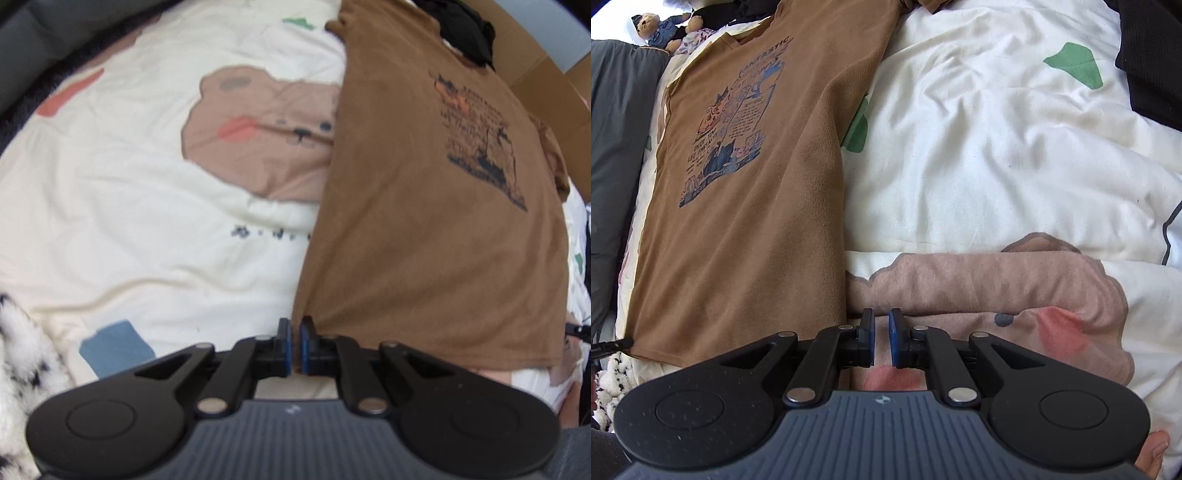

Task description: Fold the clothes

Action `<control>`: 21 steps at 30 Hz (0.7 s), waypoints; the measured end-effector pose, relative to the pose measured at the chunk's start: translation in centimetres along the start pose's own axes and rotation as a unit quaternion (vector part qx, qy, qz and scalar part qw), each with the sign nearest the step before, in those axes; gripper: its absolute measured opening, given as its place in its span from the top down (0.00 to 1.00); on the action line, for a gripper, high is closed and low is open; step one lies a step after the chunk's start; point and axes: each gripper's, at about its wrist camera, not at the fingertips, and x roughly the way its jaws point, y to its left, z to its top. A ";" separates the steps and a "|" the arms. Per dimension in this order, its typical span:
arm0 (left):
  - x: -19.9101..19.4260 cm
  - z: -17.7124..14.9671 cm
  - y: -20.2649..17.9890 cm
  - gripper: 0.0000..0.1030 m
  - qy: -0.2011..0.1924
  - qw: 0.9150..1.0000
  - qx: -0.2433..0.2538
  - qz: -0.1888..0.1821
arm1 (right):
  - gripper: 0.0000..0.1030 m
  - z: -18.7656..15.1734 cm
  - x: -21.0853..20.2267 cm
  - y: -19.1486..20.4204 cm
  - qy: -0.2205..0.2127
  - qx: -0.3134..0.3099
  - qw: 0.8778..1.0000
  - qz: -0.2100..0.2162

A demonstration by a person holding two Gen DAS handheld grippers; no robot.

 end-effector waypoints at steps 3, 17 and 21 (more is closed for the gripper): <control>0.2 -0.2 0.3 0.95 0.006 1.000 0.001 0.002 | 0.73 -0.1 0.0 -0.1 0.002 0.002 1.000 0.013; -3.9 2.6 -1.1 0.61 -0.067 0.995 0.042 0.058 | 0.60 -0.1 -0.2 1.0 0.018 -0.030 0.999 0.033; -4.5 3.8 -1.9 0.61 -0.085 0.994 0.042 0.052 | 0.58 0.0 -0.9 0.9 0.024 -0.024 0.998 0.048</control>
